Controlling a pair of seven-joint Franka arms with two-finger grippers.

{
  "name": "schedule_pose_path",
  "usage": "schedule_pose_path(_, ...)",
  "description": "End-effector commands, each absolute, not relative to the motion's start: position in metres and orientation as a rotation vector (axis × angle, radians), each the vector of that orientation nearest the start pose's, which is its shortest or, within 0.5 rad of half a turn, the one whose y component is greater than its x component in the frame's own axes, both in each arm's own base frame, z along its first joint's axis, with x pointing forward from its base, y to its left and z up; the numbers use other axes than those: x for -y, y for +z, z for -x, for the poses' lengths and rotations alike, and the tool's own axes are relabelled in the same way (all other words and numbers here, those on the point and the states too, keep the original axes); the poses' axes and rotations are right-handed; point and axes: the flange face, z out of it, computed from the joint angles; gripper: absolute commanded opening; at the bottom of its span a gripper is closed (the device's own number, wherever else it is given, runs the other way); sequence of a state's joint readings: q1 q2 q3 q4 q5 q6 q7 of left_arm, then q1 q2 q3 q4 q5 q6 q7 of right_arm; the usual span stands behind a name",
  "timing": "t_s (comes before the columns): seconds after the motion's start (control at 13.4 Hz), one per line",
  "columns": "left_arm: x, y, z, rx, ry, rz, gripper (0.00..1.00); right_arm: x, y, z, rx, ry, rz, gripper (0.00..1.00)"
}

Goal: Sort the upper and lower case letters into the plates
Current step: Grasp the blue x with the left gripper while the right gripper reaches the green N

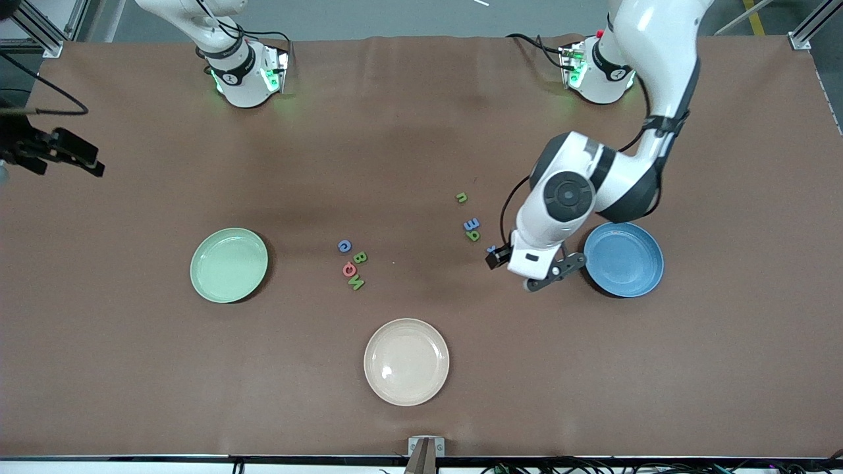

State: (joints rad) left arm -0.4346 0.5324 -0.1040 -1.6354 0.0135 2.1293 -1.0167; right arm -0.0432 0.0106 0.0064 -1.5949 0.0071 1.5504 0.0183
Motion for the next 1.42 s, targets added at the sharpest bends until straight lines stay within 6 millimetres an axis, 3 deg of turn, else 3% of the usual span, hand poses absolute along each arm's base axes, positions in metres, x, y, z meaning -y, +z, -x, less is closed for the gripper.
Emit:
schedule_pose_path(0.0, 0.350, 0.269, -0.587, 0.813, 0.061, 3.009, 1.00, 0.042, 0.547, -0.594, -0.025, 0.185, 3.118, 1.00)
schedule_pose_path(0.15, 0.361, 0.235, -0.582, 0.808, 0.058, 3.017, 1.00, 0.045, 0.543, -0.596, 0.072, 0.183, 3.142, 1.00)
schedule_pose_path(0.3, 0.360, 0.217, -0.574, 0.805, 0.060, 3.021, 1.00, 0.046, 0.533, -0.599, -0.076, 0.196, 3.139, 1.00)
schedule_pose_path(0.45, 0.360, 0.205, -0.560, 0.791, 0.070, 3.018, 1.00, 0.034, 0.520, -0.609, -0.267, 0.188, 3.139, 1.00)
schedule_pose_path(0.67, 0.361, 0.195, -0.540, 0.761, 0.104, 2.996, 1.00, 0.028, 0.507, -0.620, -0.265, 0.159, 3.138, 1.00)
schedule_pose_path(0.82, 0.358, 0.193, -0.534, 0.775, 0.115, 2.982, 1.00, 0.017, 0.487, -0.628, -0.297, 0.185, 3.133, 1.00)
schedule_pose_path(1.05, 0.359, 0.187, -0.530, 0.811, 0.106, 2.983, 0.91, -0.022, 0.456, -0.634, -0.626, 0.221, 2.997, 1.00)
schedule_pose_path(1.27, 0.358, 0.182, -0.531, 0.833, 0.084, 2.998, 0.79, -0.084, 0.434, -0.638, -0.810, 0.201, 2.965, 1.00)
schedule_pose_path(1.34, 0.358, 0.181, -0.530, 0.833, 0.084, 2.999, 0.77, -0.102, 0.417, -0.643, -0.844, 0.187, 2.957, 1.00)
